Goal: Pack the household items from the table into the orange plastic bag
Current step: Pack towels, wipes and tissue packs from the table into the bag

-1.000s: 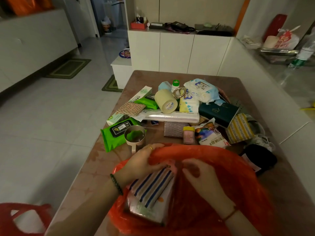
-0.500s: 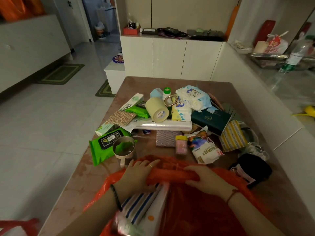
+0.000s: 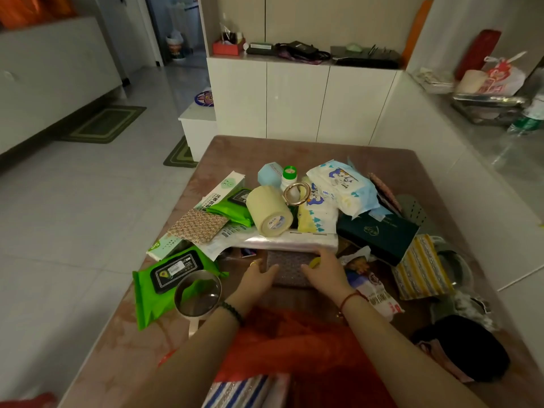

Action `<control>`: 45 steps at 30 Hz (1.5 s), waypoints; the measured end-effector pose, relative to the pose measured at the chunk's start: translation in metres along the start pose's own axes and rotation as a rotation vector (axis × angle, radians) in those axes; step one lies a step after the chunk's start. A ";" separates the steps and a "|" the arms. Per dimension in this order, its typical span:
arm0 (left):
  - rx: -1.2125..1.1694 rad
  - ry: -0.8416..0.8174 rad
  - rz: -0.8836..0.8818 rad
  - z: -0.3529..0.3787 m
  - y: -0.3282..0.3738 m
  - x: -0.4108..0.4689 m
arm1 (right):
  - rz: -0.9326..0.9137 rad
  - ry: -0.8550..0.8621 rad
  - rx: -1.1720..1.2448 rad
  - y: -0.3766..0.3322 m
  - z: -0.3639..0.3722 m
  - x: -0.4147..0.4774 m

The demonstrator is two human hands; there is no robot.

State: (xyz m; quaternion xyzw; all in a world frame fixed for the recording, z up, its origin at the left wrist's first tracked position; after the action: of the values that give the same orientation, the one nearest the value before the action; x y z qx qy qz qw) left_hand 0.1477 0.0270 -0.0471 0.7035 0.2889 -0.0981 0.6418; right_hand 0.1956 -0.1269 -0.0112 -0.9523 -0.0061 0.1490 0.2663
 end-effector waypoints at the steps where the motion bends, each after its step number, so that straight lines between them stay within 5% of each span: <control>1: -0.034 0.020 -0.025 0.001 -0.003 0.005 | 0.009 -0.004 -0.070 0.003 0.003 0.005; 6: -0.152 0.029 -0.146 0.004 -0.027 0.030 | -0.058 -0.075 -0.512 0.006 0.027 0.016; 11: -0.232 -0.013 -0.256 0.012 -0.034 0.024 | -0.044 -0.093 -0.397 0.008 0.033 0.015; 14: -0.355 -0.052 -0.268 0.015 -0.020 0.001 | -0.186 0.039 -0.337 -0.002 0.009 0.000; 17: -0.451 -0.133 -0.208 0.013 0.002 -0.039 | -0.285 0.221 -0.069 -0.014 -0.030 -0.040; 21: -0.629 -0.213 -0.081 0.001 0.024 -0.097 | -0.192 0.287 0.472 0.001 -0.059 -0.102; 26: -0.384 -0.420 0.248 0.016 0.022 -0.156 | -0.079 -0.005 1.240 0.012 -0.033 -0.151; 29: 0.107 -0.409 0.589 0.014 0.019 -0.168 | -0.115 0.063 1.177 0.028 -0.037 -0.166; 31: 0.643 -0.282 0.771 0.006 0.012 -0.161 | -0.130 0.032 1.123 0.042 -0.042 -0.175; 34: 1.140 -0.178 0.667 -0.010 -0.010 -0.135 | -0.122 -0.278 0.932 0.055 -0.024 -0.194; 37: 0.999 -0.116 0.616 -0.021 -0.010 -0.122 | -0.032 -0.444 0.629 0.079 0.026 -0.206; 41: 0.594 -0.060 0.533 -0.027 0.003 -0.118 | 0.023 -0.225 0.469 0.097 0.063 -0.193; 45: 0.635 -0.175 0.510 -0.018 0.002 -0.118 | -0.044 -0.214 0.218 0.082 0.062 -0.192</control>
State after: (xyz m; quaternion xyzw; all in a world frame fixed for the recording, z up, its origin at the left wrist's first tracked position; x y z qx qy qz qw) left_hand 0.0487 0.0112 0.0170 0.9045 0.0052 -0.0795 0.4189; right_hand -0.0107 -0.1837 -0.0497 -0.8960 -0.0389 0.2434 0.3693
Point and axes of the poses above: each hand's wrist, its own x-axis towards the middle knuckle, its own z-axis out of the palm, y = z × x, the point moved 8 cm from there along x, towards the middle knuckle, and after that the axes turned 10 degrees about -x, right-handed, at the moved point
